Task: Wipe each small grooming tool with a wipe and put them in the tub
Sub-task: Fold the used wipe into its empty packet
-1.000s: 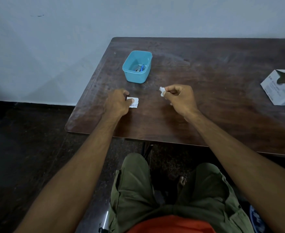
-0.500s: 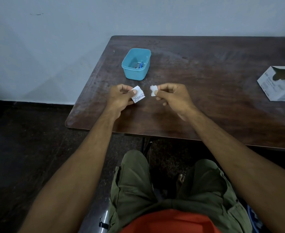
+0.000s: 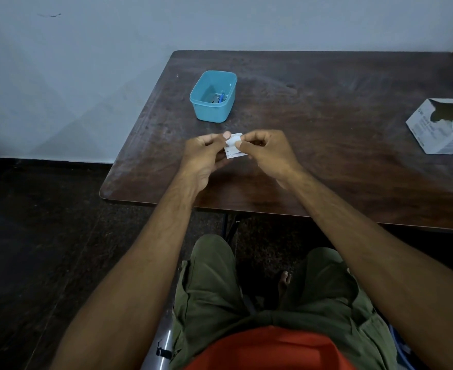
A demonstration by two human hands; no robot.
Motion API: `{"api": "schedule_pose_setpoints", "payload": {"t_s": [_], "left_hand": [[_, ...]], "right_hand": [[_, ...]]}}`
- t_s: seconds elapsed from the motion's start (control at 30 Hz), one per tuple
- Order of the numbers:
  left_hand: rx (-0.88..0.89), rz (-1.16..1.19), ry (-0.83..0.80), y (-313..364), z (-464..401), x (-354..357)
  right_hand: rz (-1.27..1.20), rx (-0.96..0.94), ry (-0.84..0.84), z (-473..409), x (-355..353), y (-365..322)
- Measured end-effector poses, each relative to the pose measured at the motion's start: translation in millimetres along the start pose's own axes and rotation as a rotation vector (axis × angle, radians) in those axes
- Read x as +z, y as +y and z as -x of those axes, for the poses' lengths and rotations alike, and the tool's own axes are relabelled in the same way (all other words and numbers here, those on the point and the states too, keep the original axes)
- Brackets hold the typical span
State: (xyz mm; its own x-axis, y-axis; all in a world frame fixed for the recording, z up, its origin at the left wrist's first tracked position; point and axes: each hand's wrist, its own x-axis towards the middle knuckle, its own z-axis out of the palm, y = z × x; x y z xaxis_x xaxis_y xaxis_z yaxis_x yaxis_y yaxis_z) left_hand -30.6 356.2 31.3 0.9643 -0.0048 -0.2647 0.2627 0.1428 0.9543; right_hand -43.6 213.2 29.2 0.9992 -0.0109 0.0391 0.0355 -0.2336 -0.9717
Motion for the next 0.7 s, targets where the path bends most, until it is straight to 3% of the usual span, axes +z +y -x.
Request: {"api": "schedule_pose_setpoints", "payload": {"t_s": [0.37, 0.7], "left_hand": [[-0.022, 0.033, -0.032, -6.0, 4.7, 7.2], [0.04, 0.014, -0.088, -12.7, 9.0, 13.2]], "right_hand": [[0.028, 0.008, 0.211, 1.2, 0.4, 7.4], [-0.032, 0.035, 0.222, 5.9, -5.9, 8.9]]}}
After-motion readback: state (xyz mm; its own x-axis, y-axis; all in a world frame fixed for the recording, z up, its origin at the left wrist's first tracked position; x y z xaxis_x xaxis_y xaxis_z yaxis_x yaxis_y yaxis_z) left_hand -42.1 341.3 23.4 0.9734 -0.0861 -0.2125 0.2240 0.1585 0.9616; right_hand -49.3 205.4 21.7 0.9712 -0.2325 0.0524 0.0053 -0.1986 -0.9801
